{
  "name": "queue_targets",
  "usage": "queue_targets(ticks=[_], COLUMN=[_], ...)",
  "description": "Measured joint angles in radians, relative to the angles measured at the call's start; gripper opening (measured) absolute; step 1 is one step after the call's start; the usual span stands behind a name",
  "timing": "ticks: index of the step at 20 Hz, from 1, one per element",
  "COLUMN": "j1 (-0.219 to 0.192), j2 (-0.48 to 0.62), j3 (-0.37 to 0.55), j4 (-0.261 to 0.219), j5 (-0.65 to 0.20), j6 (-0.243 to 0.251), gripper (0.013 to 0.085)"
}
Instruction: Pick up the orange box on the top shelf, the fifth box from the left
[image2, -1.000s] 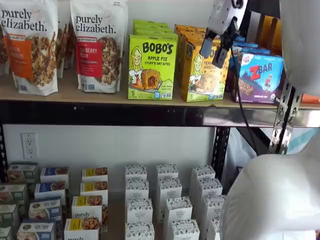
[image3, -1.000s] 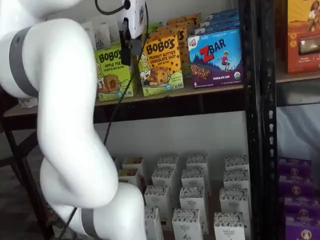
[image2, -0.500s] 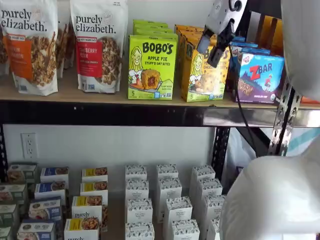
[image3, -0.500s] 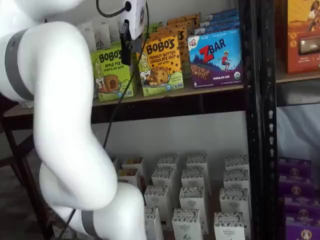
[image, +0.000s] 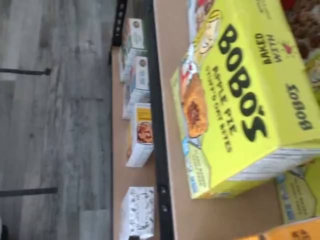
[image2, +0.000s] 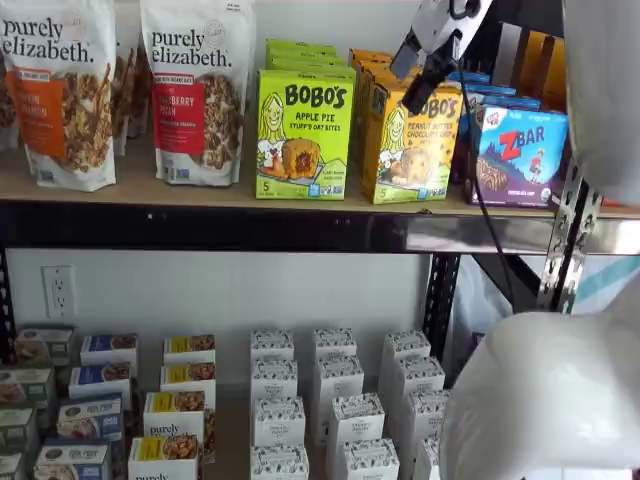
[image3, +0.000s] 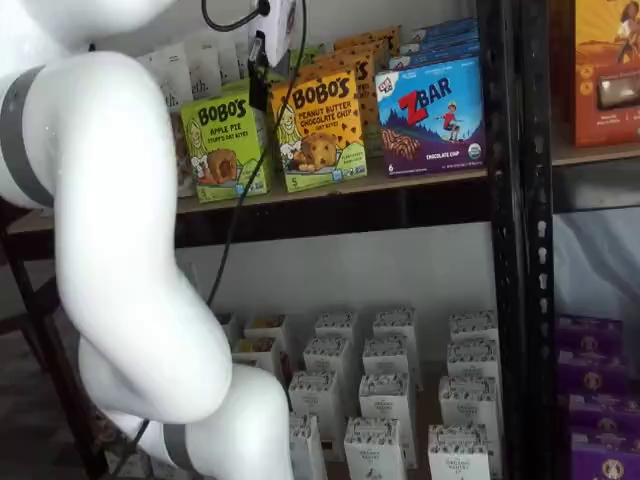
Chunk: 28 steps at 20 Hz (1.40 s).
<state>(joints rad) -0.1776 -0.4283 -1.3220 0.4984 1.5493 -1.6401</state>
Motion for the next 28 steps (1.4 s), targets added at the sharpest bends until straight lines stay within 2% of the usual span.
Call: queue_targets(ticks=[6,16,22,28], j1=[-0.036,-0.072,-0.07,-0.059], j2=[0.041,0.08,0.096,0.127], j3=[-0.036,-0.018,-0.009,-0.043], j4=[0.004,-0.021,-0.041,-0.069], j5=[-0.044,-0.151,-0.182,-0.147], j6=[-0.037,-0.109,-0.124,-0.115], gripper=[0.085,0.085,0.085,0.085])
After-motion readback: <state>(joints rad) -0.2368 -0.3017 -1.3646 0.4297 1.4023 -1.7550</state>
